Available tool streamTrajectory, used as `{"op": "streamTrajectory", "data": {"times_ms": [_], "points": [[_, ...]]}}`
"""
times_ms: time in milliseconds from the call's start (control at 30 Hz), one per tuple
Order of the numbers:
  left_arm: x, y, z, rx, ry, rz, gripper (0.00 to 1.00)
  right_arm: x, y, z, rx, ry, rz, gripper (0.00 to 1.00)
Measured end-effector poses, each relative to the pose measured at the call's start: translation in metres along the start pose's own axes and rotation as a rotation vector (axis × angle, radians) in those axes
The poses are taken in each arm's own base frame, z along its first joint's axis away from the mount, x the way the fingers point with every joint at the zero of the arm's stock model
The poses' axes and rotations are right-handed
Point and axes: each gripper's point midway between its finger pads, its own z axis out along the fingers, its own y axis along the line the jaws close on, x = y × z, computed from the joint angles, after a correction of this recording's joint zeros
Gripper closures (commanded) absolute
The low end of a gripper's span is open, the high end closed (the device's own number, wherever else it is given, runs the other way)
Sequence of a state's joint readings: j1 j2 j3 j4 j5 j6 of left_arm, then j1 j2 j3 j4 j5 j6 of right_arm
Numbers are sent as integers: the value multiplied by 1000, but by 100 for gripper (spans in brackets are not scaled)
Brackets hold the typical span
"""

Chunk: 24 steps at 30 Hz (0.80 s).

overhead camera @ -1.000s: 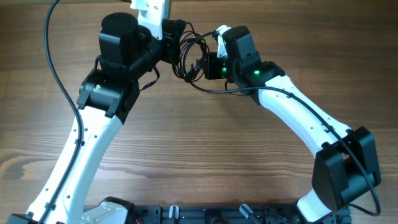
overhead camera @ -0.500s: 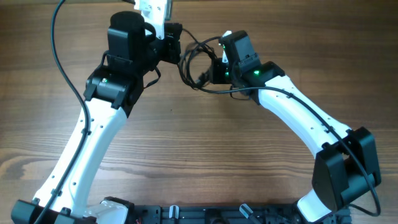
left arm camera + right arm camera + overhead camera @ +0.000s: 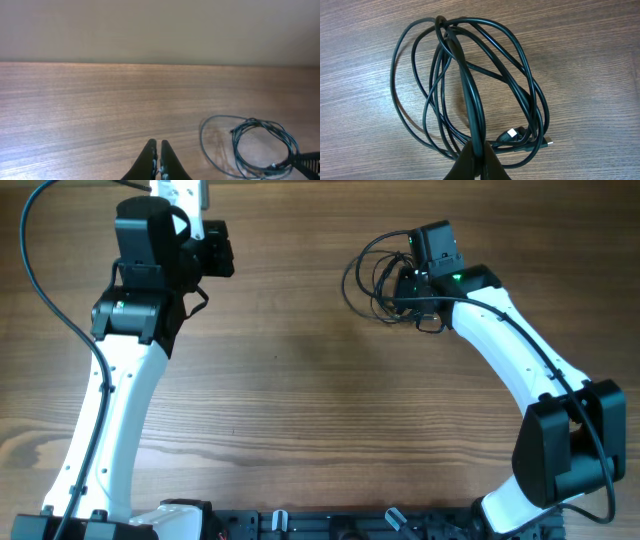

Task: Untangle cables
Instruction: 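Pull the grippers apart to stretch the cables between them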

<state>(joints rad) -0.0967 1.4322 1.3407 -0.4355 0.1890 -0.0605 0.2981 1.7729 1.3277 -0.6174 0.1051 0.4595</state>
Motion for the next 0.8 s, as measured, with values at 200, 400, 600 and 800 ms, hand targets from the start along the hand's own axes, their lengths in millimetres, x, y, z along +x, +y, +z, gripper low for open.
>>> {"op": "streamTrajectory", "data": {"times_ms": [200,400,600,800], "points": [[15,-3,0,22,63,-14,44,-1,36,-10,-207,16,-38,96],[43,-23,28,179,168,-39,42,-20,59,-116,-414,-139,-121,96],[70,-50,48,390,263,-62,44,-15,78,-172,-592,-185,-184,96],[75,-117,44,624,258,26,39,-2,95,-181,-679,-152,-228,96]]}}
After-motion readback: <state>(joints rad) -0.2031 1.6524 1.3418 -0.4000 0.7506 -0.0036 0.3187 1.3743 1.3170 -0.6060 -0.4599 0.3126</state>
